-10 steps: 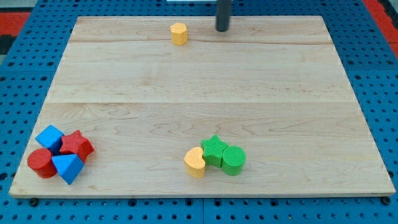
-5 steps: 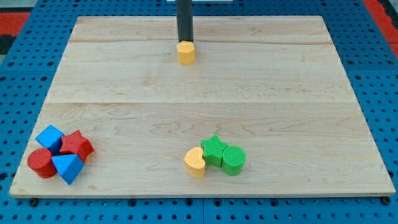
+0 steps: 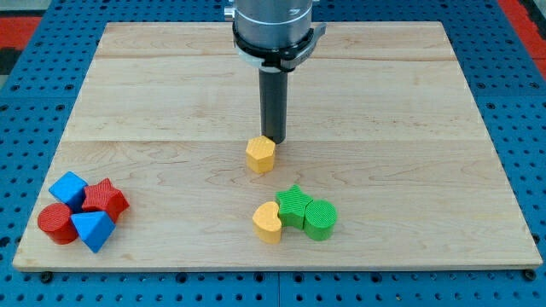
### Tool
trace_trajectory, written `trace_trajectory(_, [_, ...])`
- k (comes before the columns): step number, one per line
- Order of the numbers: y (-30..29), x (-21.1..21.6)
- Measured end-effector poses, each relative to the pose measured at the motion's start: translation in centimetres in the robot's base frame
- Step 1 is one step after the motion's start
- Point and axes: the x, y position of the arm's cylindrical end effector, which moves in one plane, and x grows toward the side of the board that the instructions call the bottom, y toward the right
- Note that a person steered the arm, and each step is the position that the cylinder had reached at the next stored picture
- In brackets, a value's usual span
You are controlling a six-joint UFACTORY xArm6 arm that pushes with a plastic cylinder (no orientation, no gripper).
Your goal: Place yellow hexagon above the yellow heart at bottom center
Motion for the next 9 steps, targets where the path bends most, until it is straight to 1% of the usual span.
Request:
trace_trajectory(1, [-3.3, -0.3])
trace_trajectory(4, [-3.8, 1.9])
trace_trajectory(7, [-1.2, 3.7])
trace_trajectory(9, [-1.1, 4.4])
